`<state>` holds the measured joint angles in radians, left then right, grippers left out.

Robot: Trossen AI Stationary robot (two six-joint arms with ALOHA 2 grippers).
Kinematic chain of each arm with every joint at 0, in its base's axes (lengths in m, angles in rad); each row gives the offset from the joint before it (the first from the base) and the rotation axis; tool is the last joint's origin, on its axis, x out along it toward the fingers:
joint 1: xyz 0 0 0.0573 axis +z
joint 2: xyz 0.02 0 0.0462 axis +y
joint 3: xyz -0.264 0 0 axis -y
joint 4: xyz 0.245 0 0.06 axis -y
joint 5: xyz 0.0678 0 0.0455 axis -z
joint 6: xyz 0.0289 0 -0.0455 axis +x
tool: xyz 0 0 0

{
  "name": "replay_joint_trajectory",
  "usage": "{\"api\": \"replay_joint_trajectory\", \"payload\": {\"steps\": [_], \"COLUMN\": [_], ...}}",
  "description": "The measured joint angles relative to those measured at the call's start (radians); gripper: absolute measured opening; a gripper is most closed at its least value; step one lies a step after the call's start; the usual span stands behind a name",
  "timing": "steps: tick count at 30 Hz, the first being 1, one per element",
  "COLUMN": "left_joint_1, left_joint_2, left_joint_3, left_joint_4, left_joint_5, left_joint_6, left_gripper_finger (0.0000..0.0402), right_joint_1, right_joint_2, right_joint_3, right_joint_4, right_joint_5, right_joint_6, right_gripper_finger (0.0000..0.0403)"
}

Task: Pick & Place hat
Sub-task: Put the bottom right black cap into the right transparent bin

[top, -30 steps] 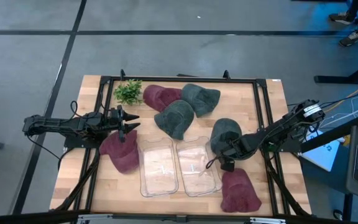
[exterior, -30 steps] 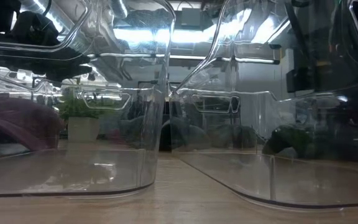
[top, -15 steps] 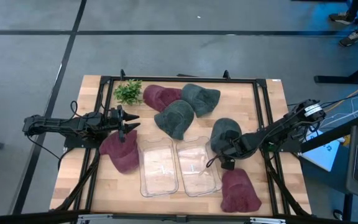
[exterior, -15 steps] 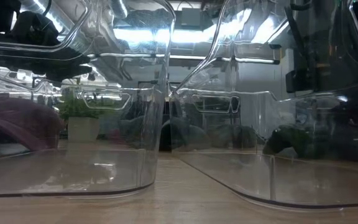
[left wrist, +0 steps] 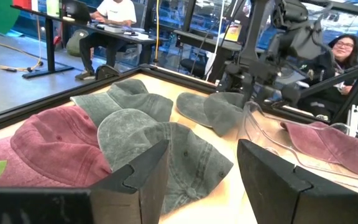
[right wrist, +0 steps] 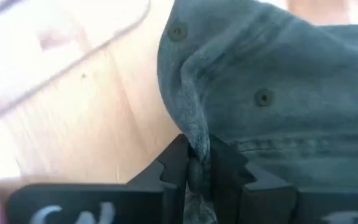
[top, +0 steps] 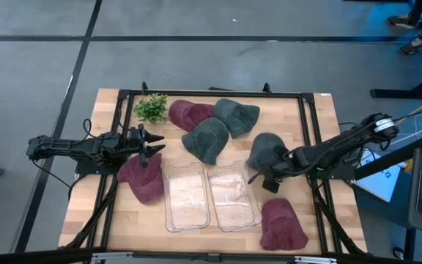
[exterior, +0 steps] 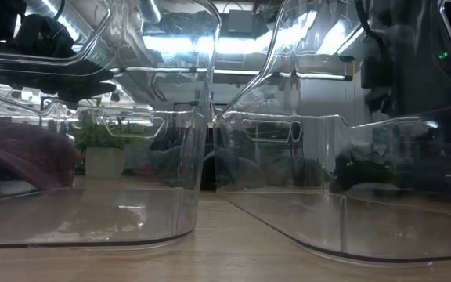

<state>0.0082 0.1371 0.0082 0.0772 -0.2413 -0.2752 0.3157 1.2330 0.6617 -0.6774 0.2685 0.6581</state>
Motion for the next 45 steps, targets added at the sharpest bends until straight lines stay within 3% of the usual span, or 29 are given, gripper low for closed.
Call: {"api": "replay_joint_trajectory", "payload": {"steps": [8, 14, 23, 29, 36, 45], "left_joint_1": [0.0, 0.0, 0.0, 0.0, 0.0, 0.0], "left_joint_2": [0.0, 0.0, 0.0, 0.0, 0.0, 0.0], "left_joint_3": [0.0, 0.0, 0.0, 0.0, 0.0, 0.0], "left_joint_4": [0.0, -0.001, 0.0, 0.0, 0.0, 0.0], "left_joint_5": [0.0, 0.0, 0.0, 0.0, 0.0, 0.0], "left_joint_6": [0.0, 0.0, 0.0, 0.0, 0.0, 0.0], "left_gripper_finger": [0.0185, 0.0185, 0.0185, 0.0185, 0.0185, 0.0185], "right_joint_1": [-0.006, -0.006, -0.006, -0.034, -0.075, -0.091], "right_joint_2": [-0.145, -0.251, -0.346, -0.352, -0.342, -0.285], "right_joint_3": [0.001, 0.002, 0.102, 0.272, 0.443, 0.678], "right_joint_4": [-0.037, -0.07, -0.194, -0.344, -0.367, -0.365], "right_joint_5": [0.003, 0.079, 0.176, 0.211, 0.212, 0.229], "right_joint_6": [0.116, 0.223, 0.212, 0.122, -0.036, -0.447], "right_gripper_finger": [0.0034, 0.004, 0.0034, 0.0038, 0.0034, 0.0034]}}
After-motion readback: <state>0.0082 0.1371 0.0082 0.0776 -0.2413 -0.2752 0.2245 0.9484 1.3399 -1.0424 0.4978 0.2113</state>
